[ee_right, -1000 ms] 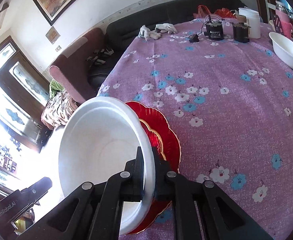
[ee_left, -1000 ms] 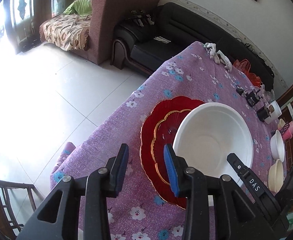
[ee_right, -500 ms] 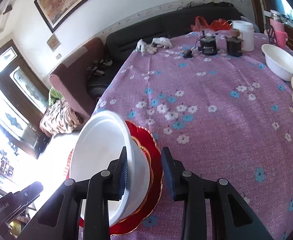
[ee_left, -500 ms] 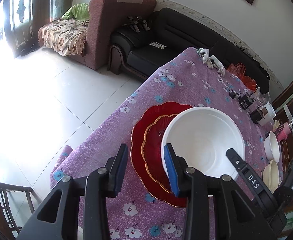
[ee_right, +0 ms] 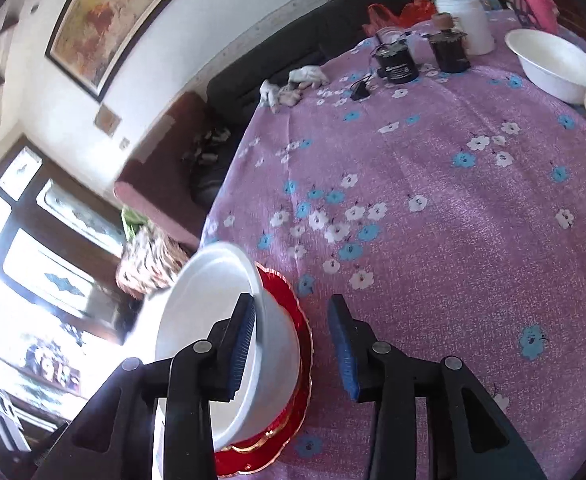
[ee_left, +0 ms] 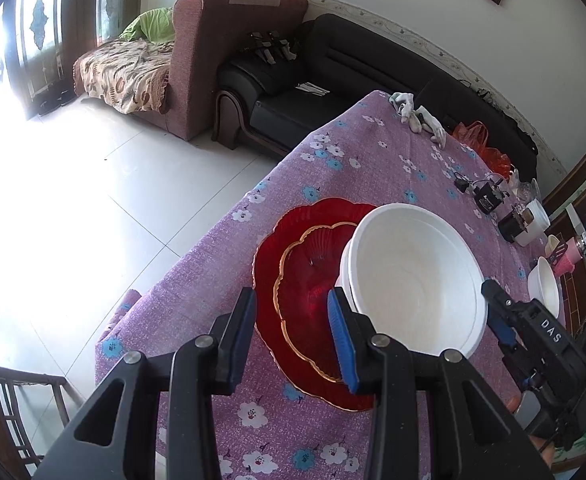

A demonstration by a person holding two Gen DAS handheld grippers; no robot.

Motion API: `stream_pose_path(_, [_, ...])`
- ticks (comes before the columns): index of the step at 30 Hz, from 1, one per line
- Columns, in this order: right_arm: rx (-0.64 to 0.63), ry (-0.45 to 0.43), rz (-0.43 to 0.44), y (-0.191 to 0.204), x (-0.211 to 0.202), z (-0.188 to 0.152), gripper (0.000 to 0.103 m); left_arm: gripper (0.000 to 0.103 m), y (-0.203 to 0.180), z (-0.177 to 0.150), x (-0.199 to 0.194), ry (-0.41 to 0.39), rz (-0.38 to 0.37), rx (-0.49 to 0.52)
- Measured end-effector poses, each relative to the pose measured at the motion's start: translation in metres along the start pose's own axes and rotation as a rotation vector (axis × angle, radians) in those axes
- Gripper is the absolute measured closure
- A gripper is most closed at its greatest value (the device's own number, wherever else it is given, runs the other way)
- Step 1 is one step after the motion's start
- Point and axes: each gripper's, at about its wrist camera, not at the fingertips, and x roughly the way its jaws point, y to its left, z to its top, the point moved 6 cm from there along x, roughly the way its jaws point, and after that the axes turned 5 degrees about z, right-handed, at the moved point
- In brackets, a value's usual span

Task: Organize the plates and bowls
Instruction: 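Lower the white bowl into the stacked bowls and open both grippers, then move both grippers toward the beige plastic bowl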

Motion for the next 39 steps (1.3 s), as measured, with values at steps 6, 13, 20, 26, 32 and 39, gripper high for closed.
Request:
stream_pose_path(6, [0.081,0.027,0.034,-0.012,0.008,0.007,0.059,0.067,0.001,0.000,0.003,0.010,-0.006,-0.002])
stream_pose_path(13, [0.140,-0.052,0.100,-0.019,0.001,0.023,0.058,0.067,0.002,0.001,0.007,0.019,-0.005,-0.012])
stream_pose_path(20, [0.079,-0.031,0.099,0.003,0.012,0.017,0.057,0.067,0.007,0.001,0.012,0.035,-0.012,-0.030])
stream_pose_path(26, [-0.014,-0.066,-0.018,0.012,0.020,0.015,0.067,0.067,0.009,0.001,0.014,0.034,-0.012,-0.033])
stream_pose_path(32, [-0.101,0.039,-0.042,0.025,0.043,-0.011,0.081,0.067,0.006,-0.001,0.015,0.043,-0.026,-0.025])
stream_pose_path(39, [-0.103,0.031,-0.038,0.026,0.036,-0.006,0.081,0.067,0.009,0.000,0.012,0.036,-0.028,-0.042])
